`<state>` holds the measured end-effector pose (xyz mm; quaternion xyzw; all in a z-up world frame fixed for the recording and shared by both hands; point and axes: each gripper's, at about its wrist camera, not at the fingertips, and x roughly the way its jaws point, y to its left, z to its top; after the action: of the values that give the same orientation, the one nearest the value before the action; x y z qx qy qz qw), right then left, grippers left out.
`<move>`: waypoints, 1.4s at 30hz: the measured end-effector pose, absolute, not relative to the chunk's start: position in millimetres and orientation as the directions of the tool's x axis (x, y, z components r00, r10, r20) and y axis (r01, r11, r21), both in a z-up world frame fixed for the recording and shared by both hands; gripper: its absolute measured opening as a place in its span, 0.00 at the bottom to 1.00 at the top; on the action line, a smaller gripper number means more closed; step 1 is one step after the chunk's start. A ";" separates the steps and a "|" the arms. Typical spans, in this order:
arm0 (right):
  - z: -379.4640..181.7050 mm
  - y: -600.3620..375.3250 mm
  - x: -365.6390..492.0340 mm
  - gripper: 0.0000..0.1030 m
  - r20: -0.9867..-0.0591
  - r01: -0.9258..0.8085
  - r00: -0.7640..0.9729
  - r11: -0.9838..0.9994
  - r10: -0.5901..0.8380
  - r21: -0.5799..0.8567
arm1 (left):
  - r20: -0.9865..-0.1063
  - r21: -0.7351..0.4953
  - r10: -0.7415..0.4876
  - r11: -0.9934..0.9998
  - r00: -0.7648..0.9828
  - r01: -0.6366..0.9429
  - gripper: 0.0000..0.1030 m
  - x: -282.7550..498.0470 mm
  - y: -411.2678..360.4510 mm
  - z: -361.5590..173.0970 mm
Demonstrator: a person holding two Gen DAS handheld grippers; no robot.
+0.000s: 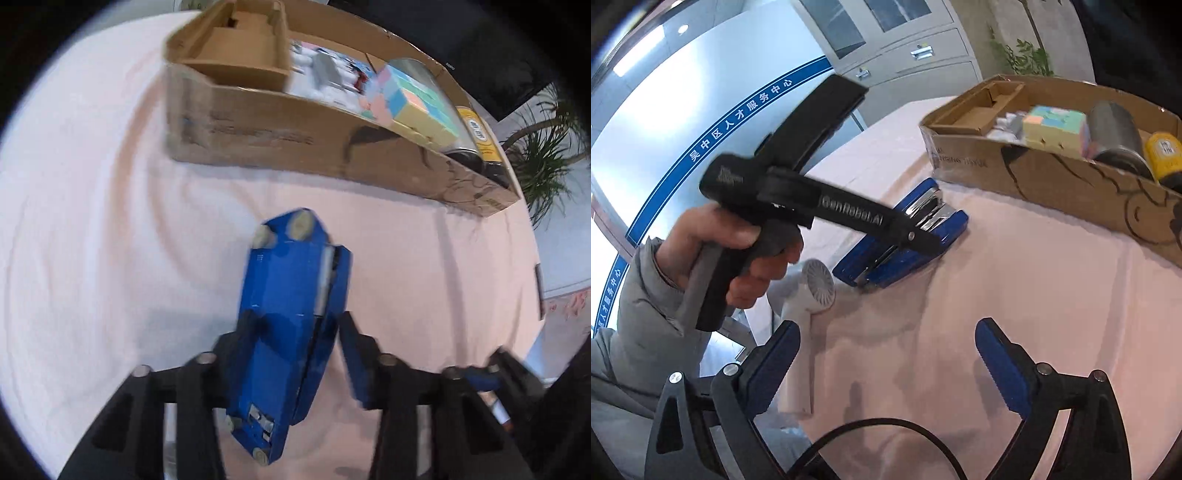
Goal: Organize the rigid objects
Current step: 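Grasp the blue stapler lying on the table, then lift the blue stapler and turn it upright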
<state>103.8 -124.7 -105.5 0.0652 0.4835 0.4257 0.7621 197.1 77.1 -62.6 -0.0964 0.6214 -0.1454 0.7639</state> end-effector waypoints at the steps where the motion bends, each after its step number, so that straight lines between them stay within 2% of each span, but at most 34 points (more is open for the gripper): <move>1: -108.1 -130.7 105.5 0.92 -0.676 -0.567 0.171 0.632 0.717 0.528 | -0.916 -0.347 -0.360 0.933 0.177 0.097 0.38 197.0 68.3 -62.5; 4: -114.9 -154.4 114.6 0.90 -0.667 -0.506 0.195 0.656 0.719 0.560 | -0.908 -0.383 -0.393 0.919 0.147 0.095 0.38 192.1 31.0 -71.7; 9: -133.8 -208.5 130.4 0.90 -0.672 -0.335 0.229 0.705 0.704 0.625 | -0.841 -0.538 -0.541 0.840 0.028 0.067 0.45 183.0 -25.2 -90.5; 15: -143.4 -245.6 115.4 0.87 -0.761 -0.222 0.291 0.815 0.580 0.536 | -0.789 -0.615 -0.614 0.785 -0.033 0.077 0.47 176.6 -55.9 -94.6; 21: -151.1 -222.3 118.2 0.83 -0.798 -0.251 0.325 0.860 0.508 0.445 | -0.823 -0.543 -0.562 0.822 0.087 0.171 0.47 169.3 -57.4 -78.0; 26: -152.7 -217.4 141.0 0.62 -0.790 -0.302 0.335 0.853 0.514 0.427 | -0.814 -0.534 -0.551 0.834 0.185 0.138 0.50 172.6 -19.5 -65.6; 28: -147.5 -215.0 151.6 0.54 -0.797 -0.371 0.358 0.857 0.487 0.357 | -0.822 -0.519 -0.533 0.846 0.201 0.121 0.50 171.2 -7.1 -65.3; 30: -143.3 -215.2 161.7 0.39 -0.814 -0.441 0.380 0.859 0.440 0.259 | -0.819 -0.521 -0.532 0.847 0.215 0.109 0.50 170.3 3.7 -66.8; 34: -130.4 -230.5 178.2 0.39 -0.845 -0.449 0.375 0.872 0.382 0.196 | -0.794 -0.560 -0.566 0.823 0.223 0.096 0.50 171.8 17.7 -72.7; 35: -127.8 -235.9 177.7 0.43 -0.840 -0.435 0.372 0.874 0.395 0.217 | -0.788 -0.569 -0.574 0.817 0.223 0.093 0.50 172.1 18.9 -75.0; 36: -125.2 -242.2 173.8 0.56 -0.829 -0.427 0.362 0.866 0.427 0.260 | -0.785 -0.575 -0.579 0.813 0.221 0.092 0.50 173.3 19.5 -76.2; 38: -126.6 -250.0 160.6 0.64 -0.825 -0.427 0.354 0.861 0.440 0.276 | -0.776 -0.590 -0.595 0.802 0.211 0.094 0.50 174.3 13.1 -81.1; 40: -140.9 -241.5 154.2 0.54 -0.874 -0.436 0.326 0.878 0.359 0.198 | -0.771 -0.599 -0.606 0.795 0.196 0.097 0.50 175.1 6.2 -85.9; 41: -142.4 -239.2 151.5 0.38 -0.872 -0.427 0.367 0.891 0.324 0.152 | -0.770 -0.602 -0.609 0.793 0.190 0.099 0.50 176.2 4.3 -87.6; 42: -143.5 -241.7 153.0 0.36 -0.872 -0.410 0.357 0.895 0.335 0.176 | -0.770 -0.603 -0.610 0.791 0.188 0.102 0.50 176.6 4.4 -87.5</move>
<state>153.0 -241.7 -143.5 -0.0358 0.5200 0.2263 0.8229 176.6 4.4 -87.5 -0.2155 0.5901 -0.2405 0.7399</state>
